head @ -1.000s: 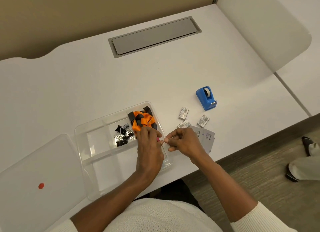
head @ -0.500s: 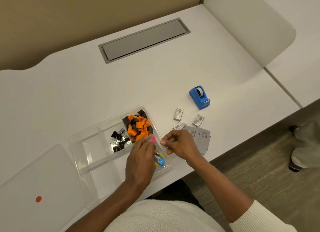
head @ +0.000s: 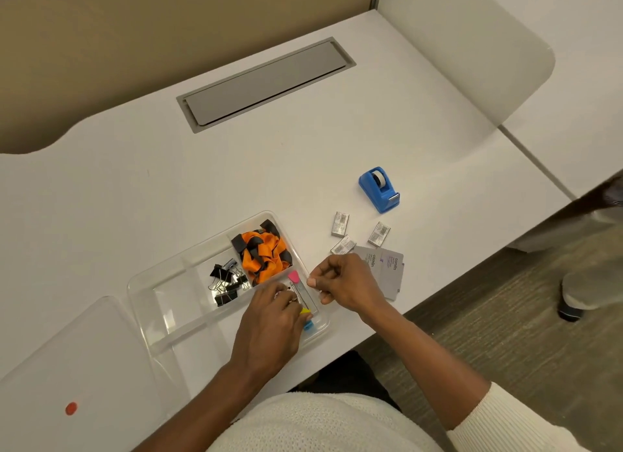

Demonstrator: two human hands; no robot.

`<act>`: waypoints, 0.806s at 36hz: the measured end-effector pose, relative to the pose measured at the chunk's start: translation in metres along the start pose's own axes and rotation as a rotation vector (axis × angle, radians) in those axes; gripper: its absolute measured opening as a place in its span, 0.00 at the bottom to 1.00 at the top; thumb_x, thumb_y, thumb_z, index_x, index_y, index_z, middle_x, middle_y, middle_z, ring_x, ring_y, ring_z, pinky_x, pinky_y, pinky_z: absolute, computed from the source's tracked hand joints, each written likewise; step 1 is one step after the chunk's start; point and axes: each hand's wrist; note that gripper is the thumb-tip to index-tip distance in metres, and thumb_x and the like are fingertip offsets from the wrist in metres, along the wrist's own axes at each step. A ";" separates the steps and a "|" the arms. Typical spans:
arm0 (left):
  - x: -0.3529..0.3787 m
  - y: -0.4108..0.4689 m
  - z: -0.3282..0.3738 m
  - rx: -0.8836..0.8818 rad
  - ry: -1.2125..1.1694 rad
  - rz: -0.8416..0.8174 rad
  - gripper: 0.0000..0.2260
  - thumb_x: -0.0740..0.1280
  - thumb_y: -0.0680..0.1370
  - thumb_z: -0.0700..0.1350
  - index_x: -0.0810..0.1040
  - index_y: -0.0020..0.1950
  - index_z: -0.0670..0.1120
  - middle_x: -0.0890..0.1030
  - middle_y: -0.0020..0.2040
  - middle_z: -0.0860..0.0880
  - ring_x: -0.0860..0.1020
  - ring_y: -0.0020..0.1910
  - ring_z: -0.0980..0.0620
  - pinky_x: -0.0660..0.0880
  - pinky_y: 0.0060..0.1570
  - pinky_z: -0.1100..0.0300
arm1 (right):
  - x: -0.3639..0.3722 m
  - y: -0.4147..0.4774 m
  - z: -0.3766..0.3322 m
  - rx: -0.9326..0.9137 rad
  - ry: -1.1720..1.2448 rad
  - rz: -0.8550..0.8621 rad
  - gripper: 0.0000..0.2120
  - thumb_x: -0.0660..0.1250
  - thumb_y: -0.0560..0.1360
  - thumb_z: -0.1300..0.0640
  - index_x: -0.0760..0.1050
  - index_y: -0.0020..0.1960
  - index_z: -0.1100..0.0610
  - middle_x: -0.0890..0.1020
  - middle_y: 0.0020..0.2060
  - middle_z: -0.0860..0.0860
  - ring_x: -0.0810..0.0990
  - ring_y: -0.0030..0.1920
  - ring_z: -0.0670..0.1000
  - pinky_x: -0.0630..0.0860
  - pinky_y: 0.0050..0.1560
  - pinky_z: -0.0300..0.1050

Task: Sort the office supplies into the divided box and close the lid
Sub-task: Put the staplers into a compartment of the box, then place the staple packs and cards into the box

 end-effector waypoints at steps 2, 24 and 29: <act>-0.004 0.004 0.000 -0.002 0.019 -0.025 0.12 0.71 0.78 0.56 0.89 0.49 0.50 0.88 0.47 0.52 0.83 0.53 0.51 0.77 0.64 0.51 | 0.001 0.001 0.002 -0.010 -0.016 0.012 0.10 0.79 0.73 0.51 0.84 0.48 0.57 0.88 0.35 0.51 0.88 0.34 0.49 0.86 0.51 0.50; -0.005 0.128 0.075 -0.279 -0.314 -0.287 0.22 0.74 0.77 0.49 0.74 0.68 0.46 0.77 0.62 0.45 0.77 0.60 0.48 0.79 0.57 0.57 | -0.063 -0.008 0.069 0.285 -0.361 0.585 0.44 0.72 0.65 0.26 0.69 0.69 0.54 0.77 0.57 0.54 0.79 0.57 0.56 0.78 0.46 0.51; 0.002 0.138 0.087 -0.344 -0.339 -0.337 0.24 0.76 0.76 0.46 0.72 0.68 0.44 0.77 0.62 0.43 0.78 0.62 0.46 0.81 0.60 0.55 | -0.049 -0.004 0.065 0.279 -0.369 0.555 0.43 0.74 0.63 0.27 0.68 0.66 0.53 0.72 0.52 0.52 0.78 0.55 0.55 0.79 0.46 0.51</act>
Point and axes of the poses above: each hand's wrist, its own y-axis towards the middle knuckle, its own x-axis out of the palm, z = x × y
